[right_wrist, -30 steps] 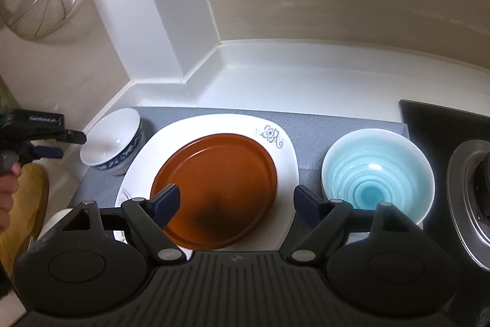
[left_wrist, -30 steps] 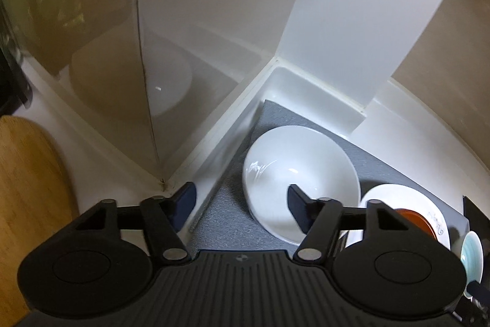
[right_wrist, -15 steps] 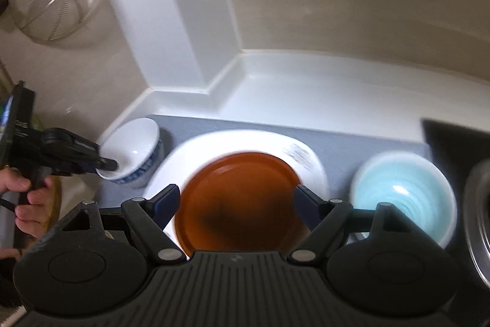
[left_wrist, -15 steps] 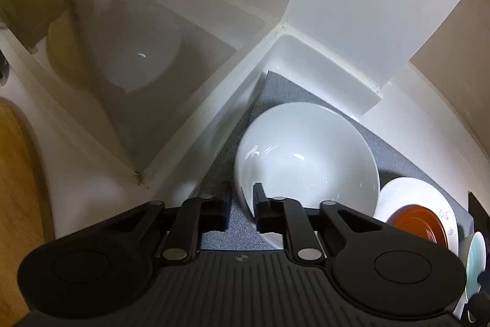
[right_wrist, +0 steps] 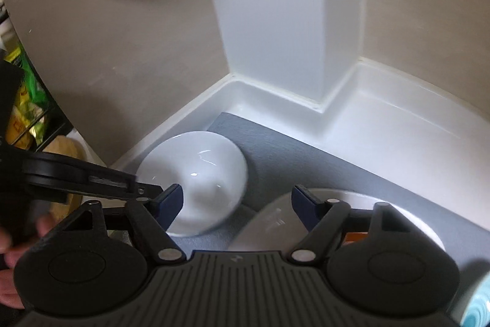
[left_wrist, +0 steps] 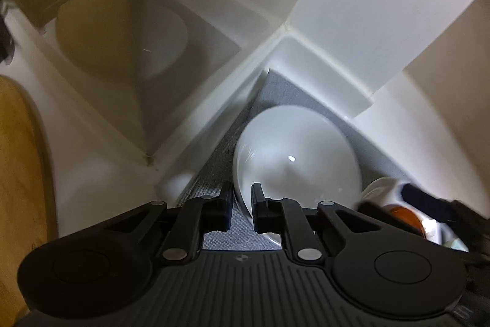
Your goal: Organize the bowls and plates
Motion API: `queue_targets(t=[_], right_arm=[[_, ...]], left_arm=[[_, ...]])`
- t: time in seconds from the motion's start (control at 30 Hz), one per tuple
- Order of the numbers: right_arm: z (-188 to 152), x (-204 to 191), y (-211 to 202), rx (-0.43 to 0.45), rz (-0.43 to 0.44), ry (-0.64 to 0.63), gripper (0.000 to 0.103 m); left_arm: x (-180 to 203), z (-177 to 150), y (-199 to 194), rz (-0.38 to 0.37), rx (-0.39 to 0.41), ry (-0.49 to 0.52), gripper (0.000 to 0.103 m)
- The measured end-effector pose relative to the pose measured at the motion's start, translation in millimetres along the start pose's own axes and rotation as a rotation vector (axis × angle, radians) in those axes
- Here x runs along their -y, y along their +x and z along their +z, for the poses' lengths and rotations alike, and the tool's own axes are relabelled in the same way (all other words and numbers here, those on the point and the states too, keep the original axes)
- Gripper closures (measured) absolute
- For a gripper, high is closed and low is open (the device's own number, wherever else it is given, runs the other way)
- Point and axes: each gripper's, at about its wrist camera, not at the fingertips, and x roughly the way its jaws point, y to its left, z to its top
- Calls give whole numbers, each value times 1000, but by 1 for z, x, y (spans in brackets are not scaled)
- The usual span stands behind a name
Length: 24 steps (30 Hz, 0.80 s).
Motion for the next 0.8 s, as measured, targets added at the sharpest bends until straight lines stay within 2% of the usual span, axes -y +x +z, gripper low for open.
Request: queue_targets(t=[0.23, 0.37, 0.43, 0.5, 0.7, 0.8], right_arm=[[11, -20, 26, -86, -4, -229, 32], [11, -17, 38, -127, -3, -212, 37], [10, -16, 40, -143, 6, -169, 49], [7, -17, 44, -165, 21, -161, 79], [3, -29, 39, -183, 30, -204, 83], [-5, -32, 35, -202, 52, -171, 83]], left_arm=[[-5, 2, 3, 15, -2, 4, 75], [-4, 0, 7, 26, -10, 8, 74], [-5, -1, 15, 4, -32, 1, 79], [-9, -2, 21, -25, -66, -19, 89], [-12, -15, 12, -2, -87, 11, 89], [-16, -25, 4, 8, -92, 39, 89]])
